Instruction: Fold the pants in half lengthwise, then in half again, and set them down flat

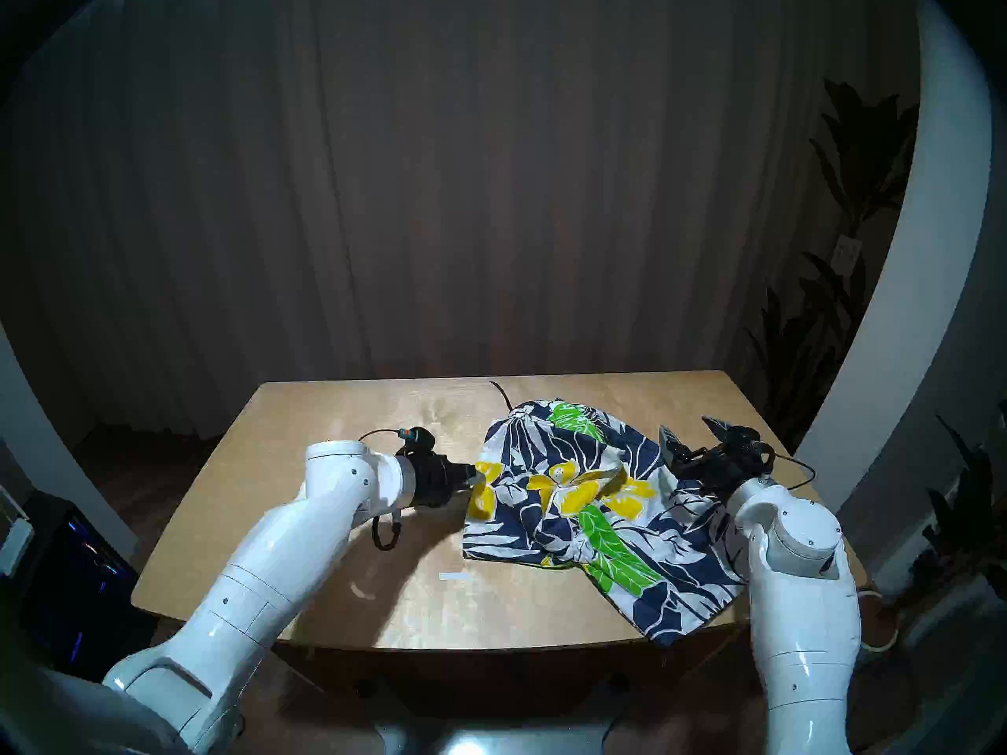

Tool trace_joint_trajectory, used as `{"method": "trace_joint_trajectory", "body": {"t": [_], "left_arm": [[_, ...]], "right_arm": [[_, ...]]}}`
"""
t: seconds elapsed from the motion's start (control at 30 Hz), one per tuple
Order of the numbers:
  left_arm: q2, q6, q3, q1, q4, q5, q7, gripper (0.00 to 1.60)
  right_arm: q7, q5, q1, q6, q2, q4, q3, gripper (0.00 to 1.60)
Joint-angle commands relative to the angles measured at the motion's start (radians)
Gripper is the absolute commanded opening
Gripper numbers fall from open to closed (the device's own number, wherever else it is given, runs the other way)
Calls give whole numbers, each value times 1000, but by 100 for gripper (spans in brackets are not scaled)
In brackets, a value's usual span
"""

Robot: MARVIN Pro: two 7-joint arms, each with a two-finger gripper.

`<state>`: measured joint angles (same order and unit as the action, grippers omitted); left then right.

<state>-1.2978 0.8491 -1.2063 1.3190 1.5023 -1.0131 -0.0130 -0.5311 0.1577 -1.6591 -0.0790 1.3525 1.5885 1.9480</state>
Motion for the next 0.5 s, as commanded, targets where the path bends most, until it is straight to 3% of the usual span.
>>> {"method": "trace_joint_trajectory", "body": {"t": [0.0,0.2,0.47], "left_arm": [[-7,27,-2,-20,118,-36,-46,0],[-23,69,40,-21,201,-44,-64,0],[-76,95,170,-62,268,-12,-62,0]], "right_arm": [[11,0,27,9,-9,2,9,160],[37,-9,44,31,-18,-25,23,160],[57,-7,84,68,-49,-44,69,160]]}}
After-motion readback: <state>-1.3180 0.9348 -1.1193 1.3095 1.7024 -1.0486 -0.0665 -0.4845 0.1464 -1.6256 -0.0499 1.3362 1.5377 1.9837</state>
